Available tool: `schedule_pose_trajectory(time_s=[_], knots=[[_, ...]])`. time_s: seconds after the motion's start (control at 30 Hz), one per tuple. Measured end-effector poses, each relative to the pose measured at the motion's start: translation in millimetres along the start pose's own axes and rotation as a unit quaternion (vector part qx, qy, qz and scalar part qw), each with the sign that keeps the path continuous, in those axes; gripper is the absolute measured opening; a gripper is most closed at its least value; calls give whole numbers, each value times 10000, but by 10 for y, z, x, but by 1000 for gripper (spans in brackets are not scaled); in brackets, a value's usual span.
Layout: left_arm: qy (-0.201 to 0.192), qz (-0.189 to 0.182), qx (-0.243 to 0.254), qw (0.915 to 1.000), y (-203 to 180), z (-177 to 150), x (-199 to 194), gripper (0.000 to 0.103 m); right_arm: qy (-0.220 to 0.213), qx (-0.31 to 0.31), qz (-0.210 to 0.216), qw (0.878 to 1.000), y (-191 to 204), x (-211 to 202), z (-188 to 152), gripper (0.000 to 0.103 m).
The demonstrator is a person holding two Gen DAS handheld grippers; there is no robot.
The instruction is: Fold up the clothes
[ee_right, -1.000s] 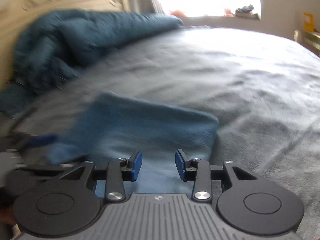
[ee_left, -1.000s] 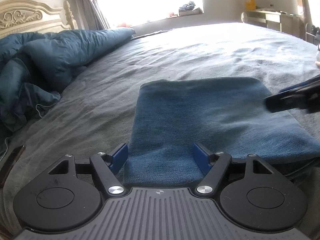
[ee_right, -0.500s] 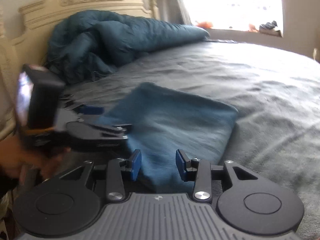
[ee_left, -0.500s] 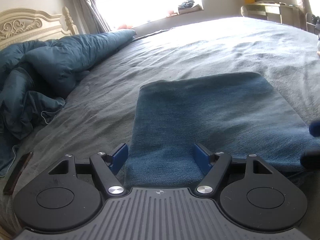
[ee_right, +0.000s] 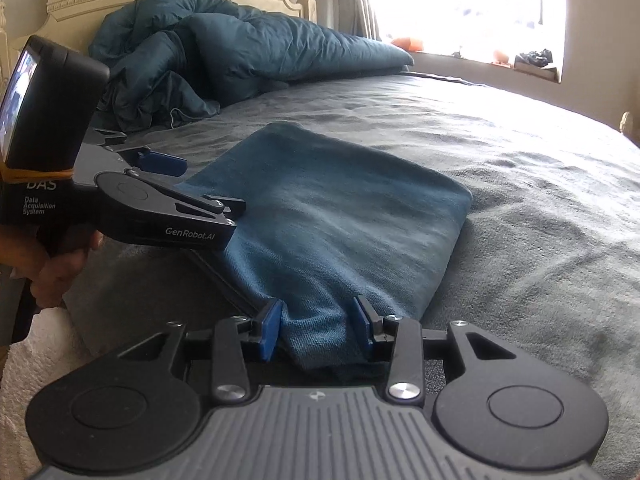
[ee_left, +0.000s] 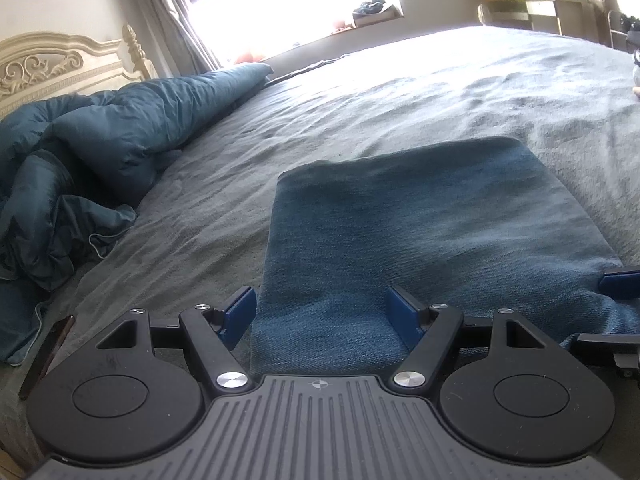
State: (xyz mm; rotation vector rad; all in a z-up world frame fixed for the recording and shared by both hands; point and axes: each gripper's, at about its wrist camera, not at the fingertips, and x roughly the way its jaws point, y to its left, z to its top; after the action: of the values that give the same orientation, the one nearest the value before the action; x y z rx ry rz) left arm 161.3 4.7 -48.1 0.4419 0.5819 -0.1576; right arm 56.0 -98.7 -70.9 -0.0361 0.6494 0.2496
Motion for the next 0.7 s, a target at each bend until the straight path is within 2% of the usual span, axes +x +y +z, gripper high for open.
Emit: schedule_pose_trajectory(time_s=[0.33,0.53,0.6,0.7], knots=[[-12,10,-58,10000,0,-8,0,73,-258,-28,-34,9997,41,-72,-124,42],[-37,-60,-244,9997,48,-26,-10,73,-648,106,-57,9978,28,-279,-307,45],[-86,-103,-316,9994,75,-36,-19,73,-635,239,6,9977,-23,-375,-404,50],[-186,-169,-391,9989,132,-51,-81,74,-508,694,172,9961,-184,-510,-563,51]])
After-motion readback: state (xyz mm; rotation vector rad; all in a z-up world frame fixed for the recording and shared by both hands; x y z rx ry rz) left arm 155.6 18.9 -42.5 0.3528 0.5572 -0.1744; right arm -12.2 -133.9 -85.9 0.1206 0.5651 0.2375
